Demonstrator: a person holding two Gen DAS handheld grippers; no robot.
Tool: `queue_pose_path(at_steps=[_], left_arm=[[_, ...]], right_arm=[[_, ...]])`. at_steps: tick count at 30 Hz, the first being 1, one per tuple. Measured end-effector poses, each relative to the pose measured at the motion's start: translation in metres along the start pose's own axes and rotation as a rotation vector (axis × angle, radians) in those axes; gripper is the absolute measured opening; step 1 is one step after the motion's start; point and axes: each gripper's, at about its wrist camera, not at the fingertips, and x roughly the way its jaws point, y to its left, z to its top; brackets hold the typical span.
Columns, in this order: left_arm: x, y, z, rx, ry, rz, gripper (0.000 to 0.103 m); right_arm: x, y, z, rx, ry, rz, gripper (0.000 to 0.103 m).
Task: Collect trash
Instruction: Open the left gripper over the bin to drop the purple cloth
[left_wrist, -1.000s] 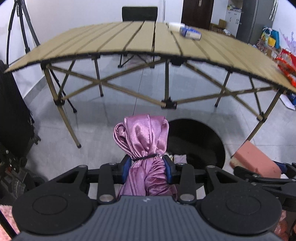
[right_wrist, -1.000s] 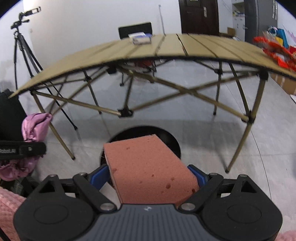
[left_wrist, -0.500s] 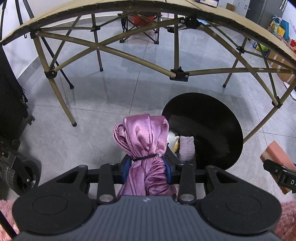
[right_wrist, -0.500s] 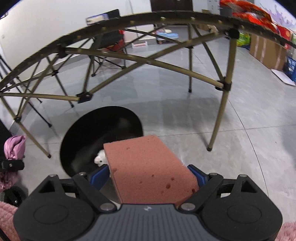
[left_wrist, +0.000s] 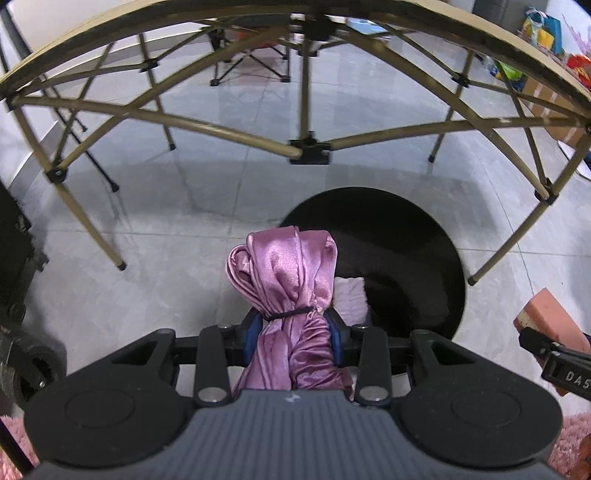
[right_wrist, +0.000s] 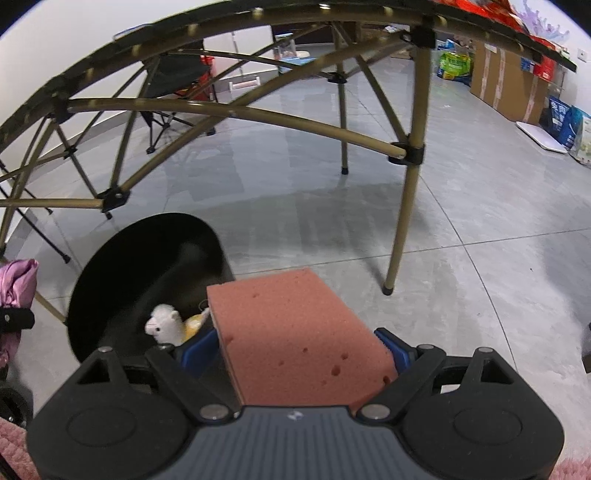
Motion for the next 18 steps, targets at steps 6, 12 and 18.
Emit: queue_pose_path(at_steps=[6, 12, 18], left_arm=[[0.013, -0.031, 0.012, 0.036, 0.006, -0.018, 0.037], [0.026, -0.051, 0.026, 0.033, 0.013, -0.025, 0.037], [0.040, -0.060, 0.041, 0.015, 0.017, -0.021, 0.037]], right_arm=[[0.009, -0.015, -0.003, -0.003, -0.003, -0.049, 0.090], [0.017, -0.027, -0.004, 0.005, 0.002, -0.076, 0.090], [0.022, -0.030, -0.002, 0.012, 0.001, -0.080, 0.090]])
